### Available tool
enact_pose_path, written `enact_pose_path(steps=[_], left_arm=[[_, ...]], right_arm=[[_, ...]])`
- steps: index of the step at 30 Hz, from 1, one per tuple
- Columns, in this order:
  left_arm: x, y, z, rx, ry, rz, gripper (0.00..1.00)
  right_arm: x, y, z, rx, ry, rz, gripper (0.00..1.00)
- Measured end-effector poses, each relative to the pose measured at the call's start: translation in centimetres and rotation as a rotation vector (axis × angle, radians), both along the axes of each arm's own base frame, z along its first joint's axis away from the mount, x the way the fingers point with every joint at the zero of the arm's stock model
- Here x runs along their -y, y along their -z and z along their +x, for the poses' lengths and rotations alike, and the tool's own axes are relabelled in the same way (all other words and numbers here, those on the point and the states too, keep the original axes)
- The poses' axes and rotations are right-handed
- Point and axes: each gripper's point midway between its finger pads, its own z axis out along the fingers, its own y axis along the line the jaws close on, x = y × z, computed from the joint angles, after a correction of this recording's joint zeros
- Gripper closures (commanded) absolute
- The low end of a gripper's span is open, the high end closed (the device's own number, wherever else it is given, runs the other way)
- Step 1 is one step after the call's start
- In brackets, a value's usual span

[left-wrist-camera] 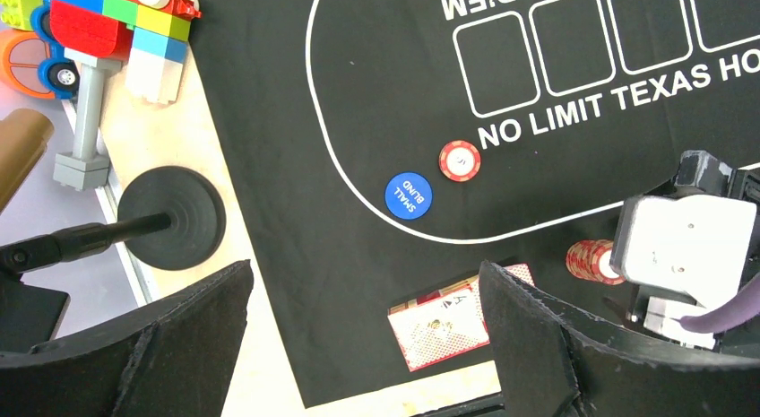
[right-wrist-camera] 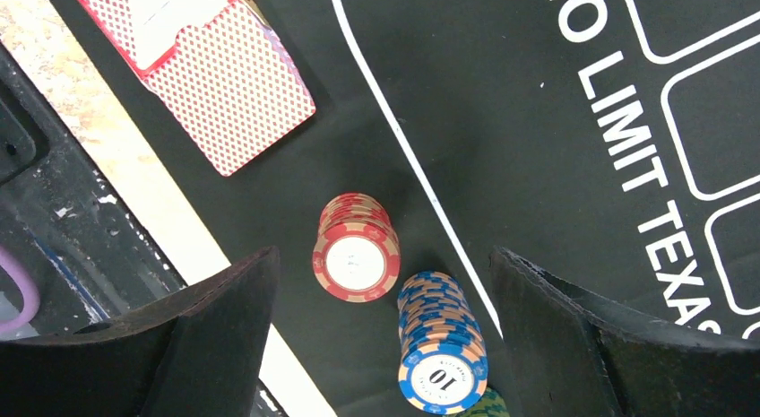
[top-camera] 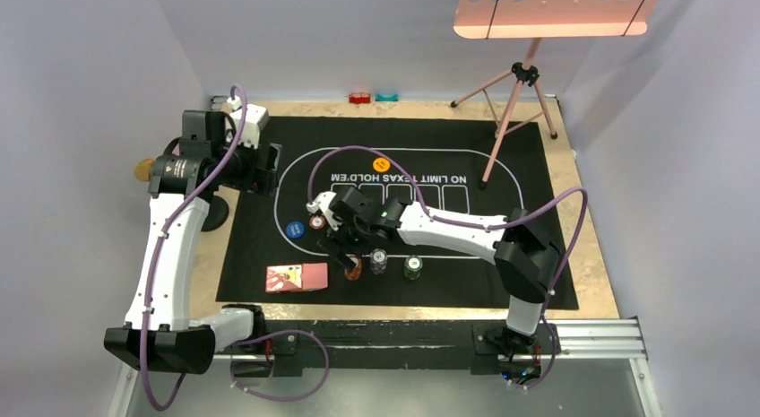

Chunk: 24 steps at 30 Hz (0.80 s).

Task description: Distribute texas hold em gaming equipment

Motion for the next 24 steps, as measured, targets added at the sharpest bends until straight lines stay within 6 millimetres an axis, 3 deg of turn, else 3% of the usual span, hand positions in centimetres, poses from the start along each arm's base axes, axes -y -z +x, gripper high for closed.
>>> enact_pose_path(steps=[11,17,24], left_arm=[[0.0,0.0,0.0,-0.002,0.0,0.0,0.0],[0.0,0.1,0.0,-0.002,0.0,0.0,0.0],[0.0,0.1,0.0,-0.003,0.0,0.0,0.0]], right_arm=[[-0.7,1.0,-1.5,-0.015,-0.069,-0.012,0.15],[-0.1,3.1,-2.0,-0.042,-0.076,-0.058,0.22],[-0.1,3.3,-2.4,-0.046,-0.08,-0.062,0.29]])
